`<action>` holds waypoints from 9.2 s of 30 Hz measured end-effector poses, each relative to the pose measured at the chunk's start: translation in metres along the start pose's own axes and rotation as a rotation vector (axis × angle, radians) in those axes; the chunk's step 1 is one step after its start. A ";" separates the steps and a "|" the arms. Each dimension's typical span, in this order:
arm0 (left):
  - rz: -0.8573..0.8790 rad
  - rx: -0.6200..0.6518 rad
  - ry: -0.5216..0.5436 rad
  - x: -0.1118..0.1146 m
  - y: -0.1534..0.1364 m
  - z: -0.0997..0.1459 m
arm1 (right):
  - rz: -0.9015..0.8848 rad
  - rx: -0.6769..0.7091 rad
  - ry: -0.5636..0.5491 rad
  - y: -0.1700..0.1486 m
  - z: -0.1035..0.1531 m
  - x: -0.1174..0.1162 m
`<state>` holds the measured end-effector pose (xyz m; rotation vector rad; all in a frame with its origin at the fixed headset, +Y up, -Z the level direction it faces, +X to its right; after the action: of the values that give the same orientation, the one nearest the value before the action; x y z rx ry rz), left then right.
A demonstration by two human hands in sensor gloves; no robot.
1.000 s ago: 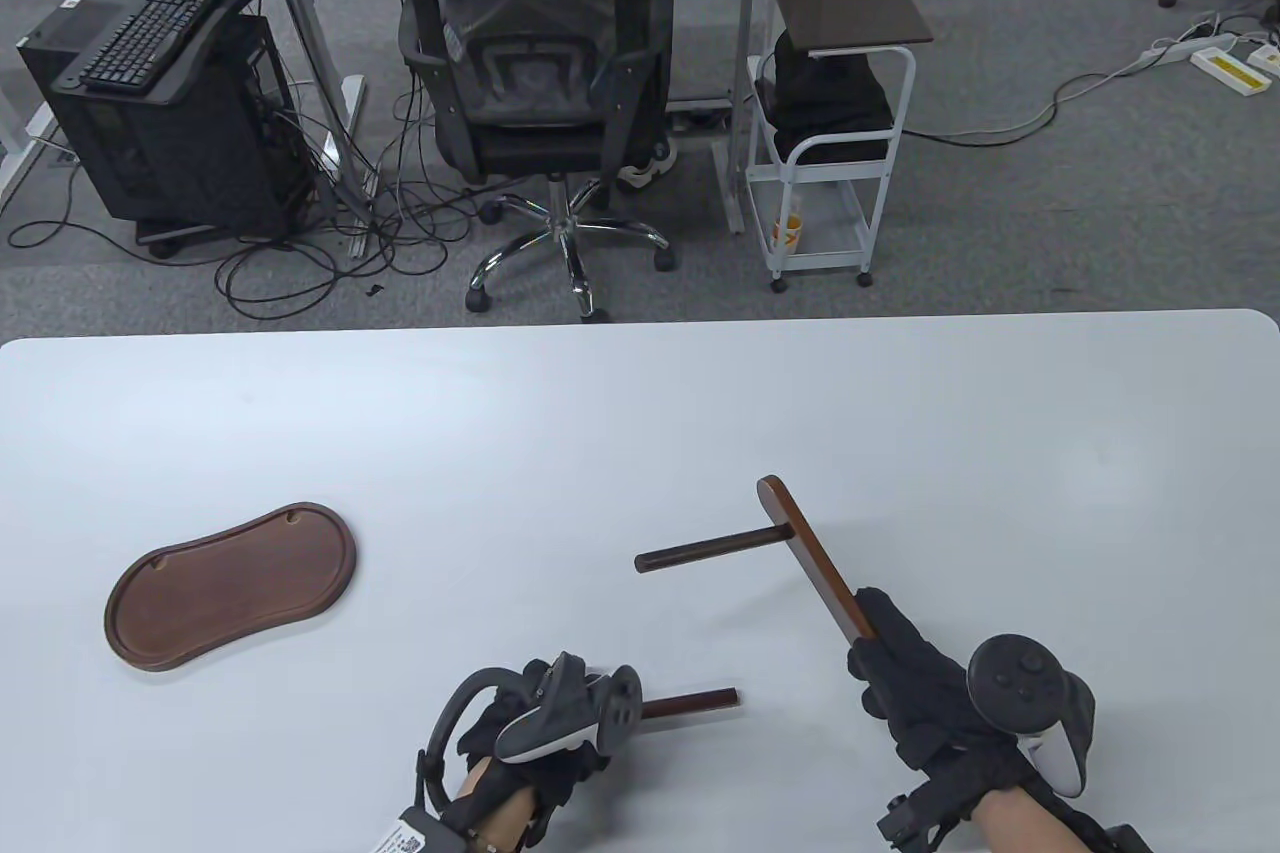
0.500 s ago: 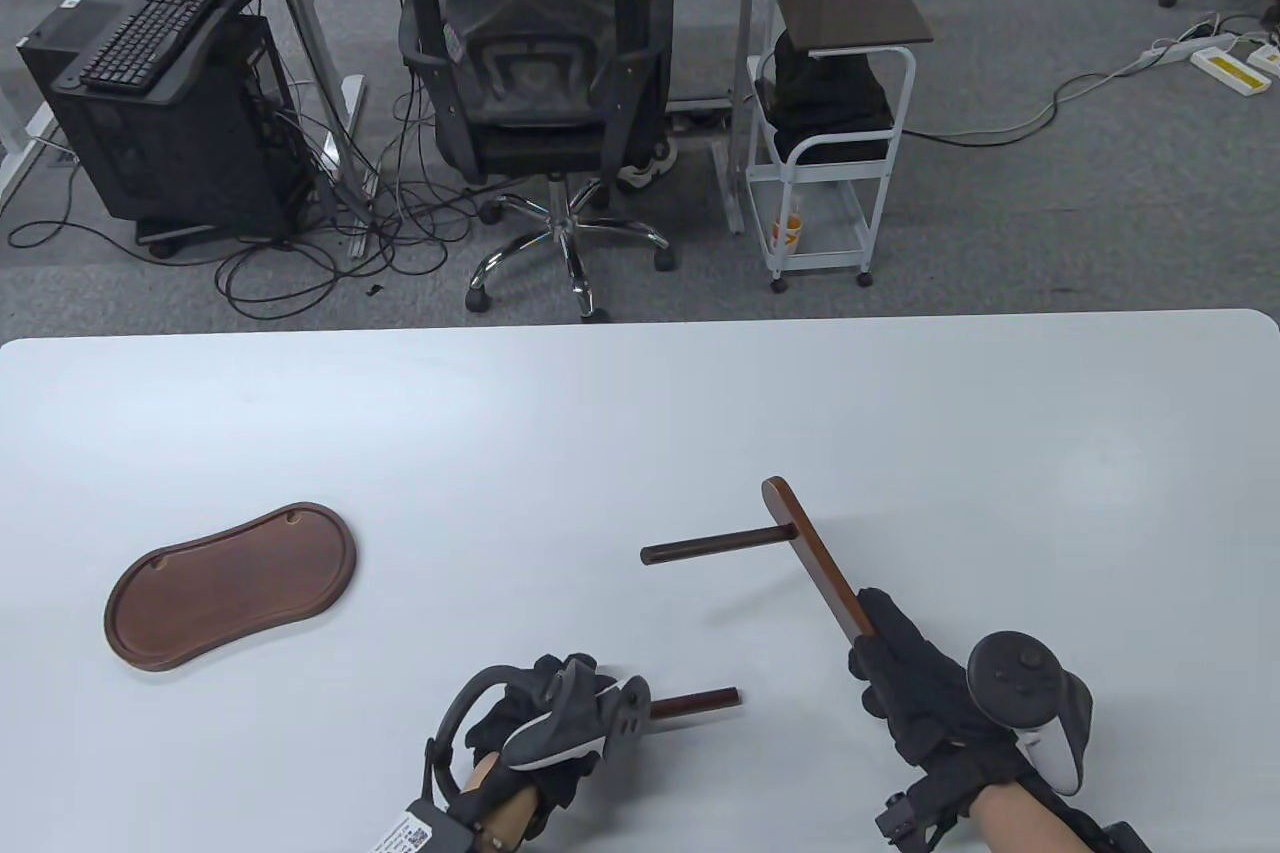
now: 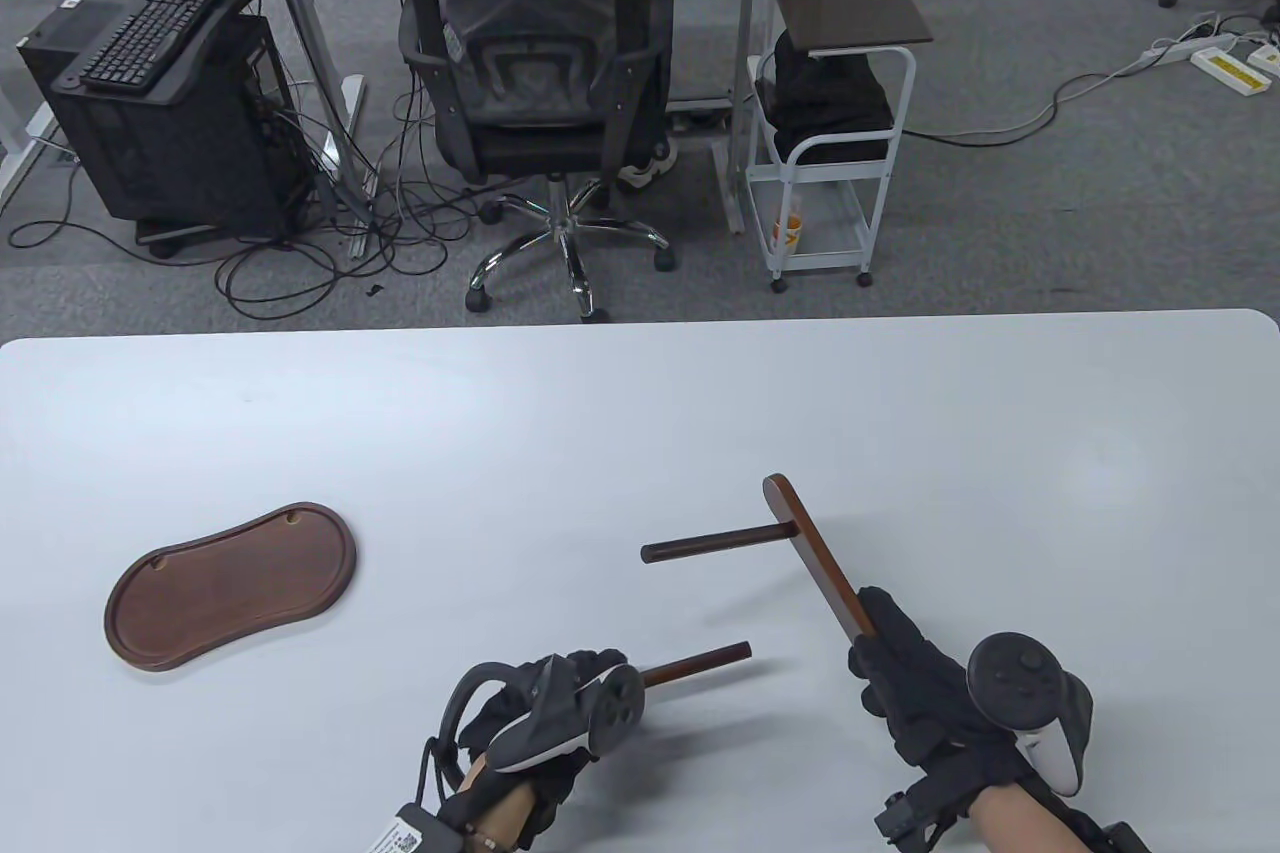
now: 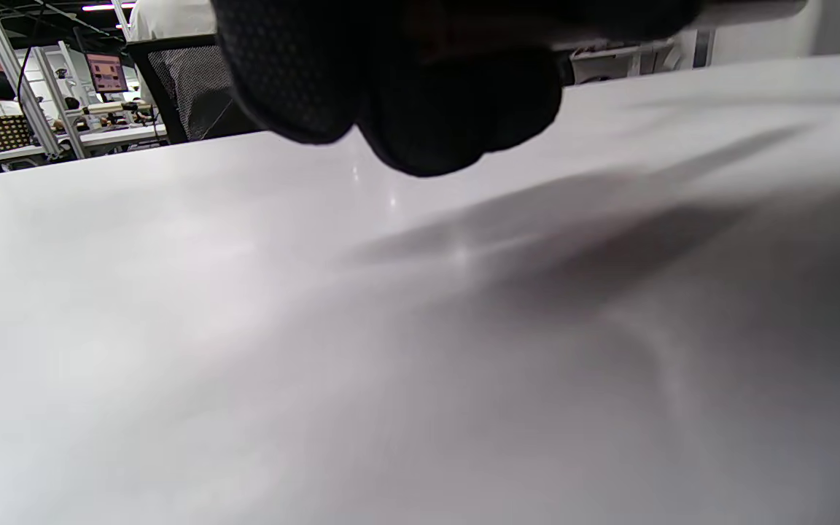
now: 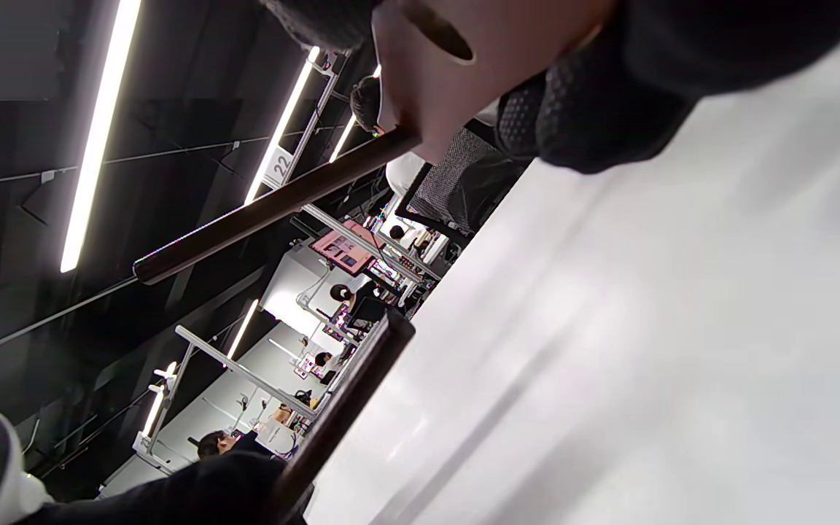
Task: Fit key rack parts together into a complete key rack
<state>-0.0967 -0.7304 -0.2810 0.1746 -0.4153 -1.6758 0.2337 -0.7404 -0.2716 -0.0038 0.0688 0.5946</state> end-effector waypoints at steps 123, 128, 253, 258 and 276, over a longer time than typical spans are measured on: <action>0.170 0.159 0.383 -0.064 0.078 0.036 | 0.258 0.152 -0.035 0.028 0.005 -0.030; 0.225 0.150 0.414 -0.066 0.071 0.037 | 0.190 0.122 -0.017 0.028 0.004 -0.030; 0.352 -0.059 -0.229 0.056 -0.140 0.020 | -0.069 -0.102 -0.013 -0.002 -0.004 -0.001; 0.346 -0.015 -0.234 0.054 -0.131 0.020 | -0.069 -0.102 -0.013 -0.002 -0.004 -0.001; 0.339 0.160 -0.293 0.049 -0.095 0.024 | -0.069 -0.110 -0.006 -0.003 -0.004 -0.001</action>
<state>-0.2007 -0.7654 -0.2877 -0.0258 -0.7573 -1.3358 0.2340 -0.7431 -0.2759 -0.1107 0.0299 0.5290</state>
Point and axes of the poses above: the tracker on the back of each hand, its own y axis roughly to the thumb side, its own z axis roughly from the fingertips to the wrist, x = y × z, the point moved 1 cm from there along -z, roughly from the wrist to the fingertips, and after that the axes turned 2 degrees about -x, right-handed, at the moved point
